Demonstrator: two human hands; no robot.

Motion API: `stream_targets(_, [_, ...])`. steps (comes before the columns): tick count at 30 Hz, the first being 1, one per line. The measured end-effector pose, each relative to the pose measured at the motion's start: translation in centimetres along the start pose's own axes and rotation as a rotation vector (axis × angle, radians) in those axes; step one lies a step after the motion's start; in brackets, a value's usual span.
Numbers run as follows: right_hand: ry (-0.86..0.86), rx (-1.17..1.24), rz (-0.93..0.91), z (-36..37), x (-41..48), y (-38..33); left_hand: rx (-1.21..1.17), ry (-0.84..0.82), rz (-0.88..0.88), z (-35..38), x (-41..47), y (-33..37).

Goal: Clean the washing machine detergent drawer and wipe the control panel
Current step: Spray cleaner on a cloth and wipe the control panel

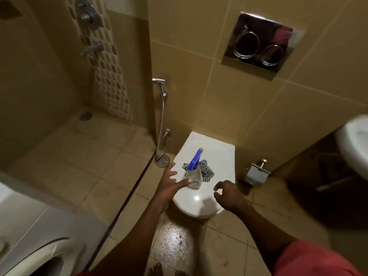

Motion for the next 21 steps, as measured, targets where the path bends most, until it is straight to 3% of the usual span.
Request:
stream_targets(5, [0.043,0.033,0.077,-1.0,2.9,2.0,0.038,-0.073,0.062,2.7,3.6,1.4])
stream_targets(14, [-0.036,0.005,0.105,0.1,9.3,5.2,0.103,-0.153,0.082,5.2,8.7,0.8])
stream_targets(21, [-0.159,-0.017,0.078,3.7,16.0,6.6,0.408,-0.010,0.330,5.5,9.8,-1.0])
Point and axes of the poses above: each hand's wrist, its own x-axis towards the middle knuckle, its own z-axis out of the palm, y = z × x, the point moved 7 cm from there along x, towards the middle knuckle
